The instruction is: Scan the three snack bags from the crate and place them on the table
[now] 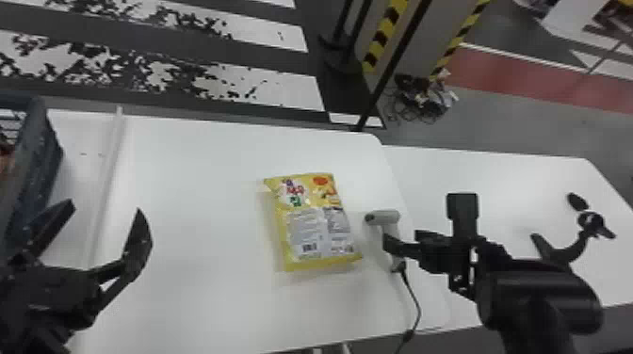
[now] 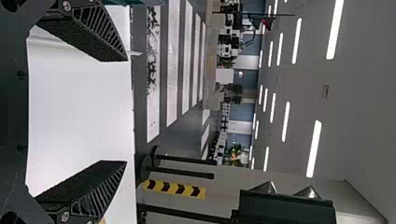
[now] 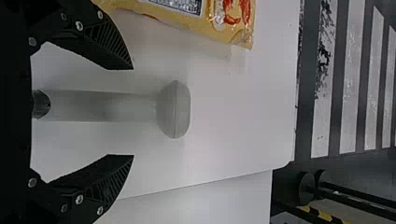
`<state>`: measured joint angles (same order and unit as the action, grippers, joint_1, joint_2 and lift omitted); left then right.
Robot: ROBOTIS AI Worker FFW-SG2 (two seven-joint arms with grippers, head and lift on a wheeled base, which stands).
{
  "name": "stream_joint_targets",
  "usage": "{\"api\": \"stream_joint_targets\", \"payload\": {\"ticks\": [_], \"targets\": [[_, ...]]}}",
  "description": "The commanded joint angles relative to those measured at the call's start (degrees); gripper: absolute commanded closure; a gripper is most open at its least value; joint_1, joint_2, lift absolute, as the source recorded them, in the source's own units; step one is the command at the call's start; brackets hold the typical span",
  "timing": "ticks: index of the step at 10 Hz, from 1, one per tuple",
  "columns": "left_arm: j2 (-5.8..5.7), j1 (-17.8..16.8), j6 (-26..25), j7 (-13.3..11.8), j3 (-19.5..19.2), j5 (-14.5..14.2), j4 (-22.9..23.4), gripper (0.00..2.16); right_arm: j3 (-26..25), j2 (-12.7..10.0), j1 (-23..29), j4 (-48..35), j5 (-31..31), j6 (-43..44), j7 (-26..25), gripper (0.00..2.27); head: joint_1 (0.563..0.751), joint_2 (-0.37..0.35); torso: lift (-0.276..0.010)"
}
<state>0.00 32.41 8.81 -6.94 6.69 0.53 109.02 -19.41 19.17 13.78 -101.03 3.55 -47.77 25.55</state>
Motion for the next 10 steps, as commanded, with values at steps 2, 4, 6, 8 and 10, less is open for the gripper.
{"api": "stream_joint_targets", "payload": {"ticks": [2,4,6,8,10], "targets": [[0.15,0.02,0.19,0.08,0.17,0.00,-0.12,0.09,-3.97,-0.54,3.01,-6.99,7.88,-4.93,3.63,0.05,0.695,-0.350,-0.062],[0.15,0.02,0.37,0.08,0.17,0.00,-0.12,0.09,-5.20,-0.72,2.48,-6.90,12.10,-7.92,7.94,0.06,0.695,-0.350,-0.062],[0.15,0.02,0.37,0.08,0.17,0.00,-0.21,0.09,-5.02,-0.72,0.72,-4.27,13.50,-8.80,10.66,0.06,0.695,-0.350,-0.062],[0.15,0.02,0.37,0.08,0.17,0.00,-0.29,0.09,-3.26,-0.28,-2.27,1.09,13.68,-8.62,12.25,0.06,0.695,-0.333,-0.062],[0.15,0.02,0.37,0.08,0.08,0.00,-0.29,0.09,-0.54,0.78,-5.08,7.07,13.15,-6.51,12.25,0.06,0.695,-0.322,-0.062]]}}
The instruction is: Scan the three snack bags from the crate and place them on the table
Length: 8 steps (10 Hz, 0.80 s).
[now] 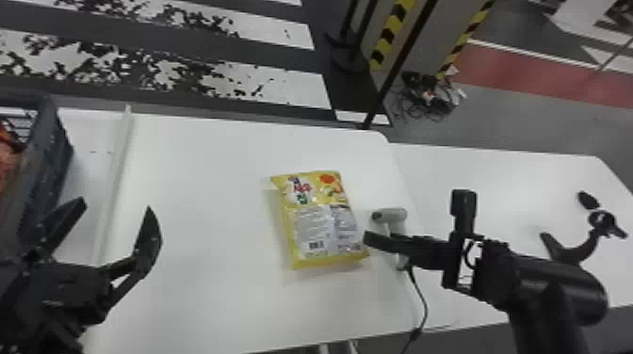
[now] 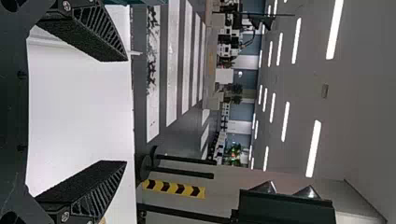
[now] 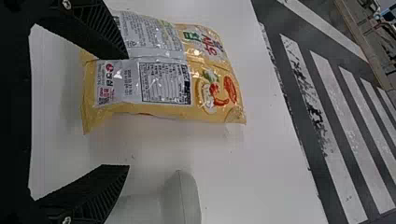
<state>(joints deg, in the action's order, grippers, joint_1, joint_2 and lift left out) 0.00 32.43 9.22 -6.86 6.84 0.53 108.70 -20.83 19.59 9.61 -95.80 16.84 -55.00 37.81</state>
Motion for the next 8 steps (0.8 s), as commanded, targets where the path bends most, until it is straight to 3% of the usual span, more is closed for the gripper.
{"api": "stream_joint_targets", "payload": {"ticks": [1,6,7,8], "targets": [[0.15,0.00,-0.04,-0.09,-0.16,-0.09,-0.07,0.09,1.84,0.36,-1.70,3.87,-0.58,1.77,0.07,0.06,0.695,-0.318,-0.062],[0.15,-0.09,-0.04,-0.09,-0.25,-0.09,-0.25,0.09,6.50,0.71,-7.06,13.01,-2.08,4.58,4.29,0.06,0.695,-0.280,-0.062],[0.15,-0.09,-0.04,-0.09,-0.25,-0.09,-0.25,0.09,7.56,0.88,-7.68,14.07,-2.78,5.29,4.73,0.16,0.695,-0.272,-0.062],[0.15,-0.17,-0.04,-0.09,-0.25,-0.09,-0.33,0.09,8.52,1.06,-8.30,15.12,-3.57,6.52,6.05,0.60,0.695,-0.270,-0.062]]}}
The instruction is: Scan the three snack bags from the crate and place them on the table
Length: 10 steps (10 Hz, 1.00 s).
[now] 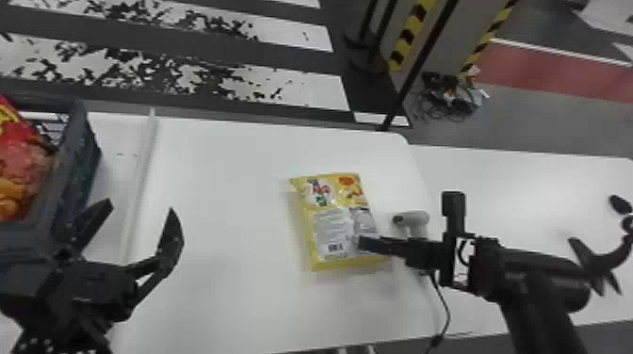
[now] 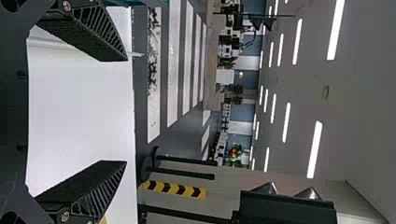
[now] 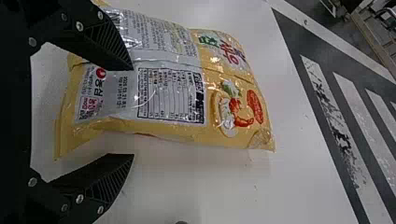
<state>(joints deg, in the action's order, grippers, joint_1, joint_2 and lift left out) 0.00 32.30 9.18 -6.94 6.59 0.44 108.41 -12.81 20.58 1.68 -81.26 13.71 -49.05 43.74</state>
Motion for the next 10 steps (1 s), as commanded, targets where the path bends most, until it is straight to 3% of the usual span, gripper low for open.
{"api": "stream_joint_targets", "payload": {"ticks": [1,2,6,10], "targets": [[0.15,-0.04,0.00,0.00,0.00,0.00,-0.04,0.09,0.86,-0.02,-0.45,0.76,-0.97,0.75,0.65,1.74,0.695,-0.263,-0.062],[0.15,-0.04,0.00,0.00,0.00,0.00,-0.13,0.09,0.77,-0.02,-0.36,0.67,-0.70,0.40,1.18,2.26,0.695,-0.258,-0.062],[0.15,-0.31,0.00,0.00,0.00,0.00,-0.13,0.09,-6.70,0.07,2.10,-4.17,6.42,-5.93,5.13,2.26,0.695,-0.256,-0.062],[0.15,-0.31,-0.18,0.00,0.00,0.09,-0.13,0.09,-20.85,-0.11,2.63,-9.70,16.35,-11.91,4.43,2.26,0.695,-0.299,-0.062]]}}
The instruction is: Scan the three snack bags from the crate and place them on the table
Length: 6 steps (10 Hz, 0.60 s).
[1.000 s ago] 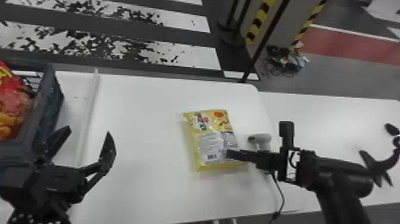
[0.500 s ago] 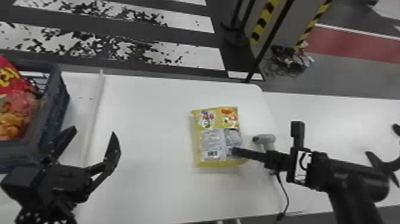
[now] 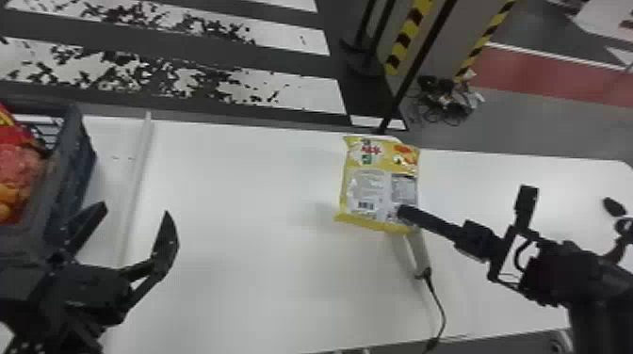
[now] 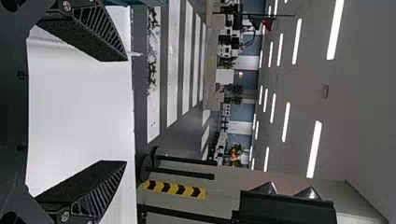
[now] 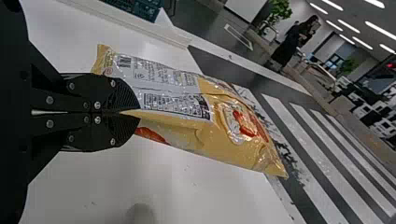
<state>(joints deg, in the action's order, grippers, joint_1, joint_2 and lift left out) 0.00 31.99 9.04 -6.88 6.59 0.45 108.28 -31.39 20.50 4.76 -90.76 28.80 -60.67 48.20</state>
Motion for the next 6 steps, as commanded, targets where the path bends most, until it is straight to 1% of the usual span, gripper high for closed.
{"api": "stream_joint_targets", "payload": {"ticks": [1,2,3,4,6], "targets": [[0.15,0.00,-0.04,0.03,0.00,-0.01,-0.09,0.09,-4.91,0.07,-1.16,-0.12,2.84,-0.64,-2.23,2.26,0.695,-0.324,-0.062],[0.15,0.00,-0.04,0.03,0.00,-0.01,-0.09,0.09,-7.02,0.07,-2.12,0.50,3.19,0.06,-4.87,2.26,0.695,-0.339,-0.062],[0.15,0.09,-0.04,0.03,0.00,-0.01,-0.09,0.09,-9.12,0.07,-2.56,1.73,4.51,2.52,-8.56,2.26,0.695,-0.350,-0.062],[0.15,0.09,-0.04,0.03,0.00,-0.01,-0.17,0.09,-10.00,0.15,-2.65,3.31,5.03,7.62,-13.22,2.26,0.695,-0.350,-0.062],[0.15,0.18,0.13,0.03,-0.18,-0.01,-0.09,0.09,-11.32,0.68,-3.18,8.85,7.49,14.83,-21.39,2.26,0.695,-0.350,-0.062]]}}
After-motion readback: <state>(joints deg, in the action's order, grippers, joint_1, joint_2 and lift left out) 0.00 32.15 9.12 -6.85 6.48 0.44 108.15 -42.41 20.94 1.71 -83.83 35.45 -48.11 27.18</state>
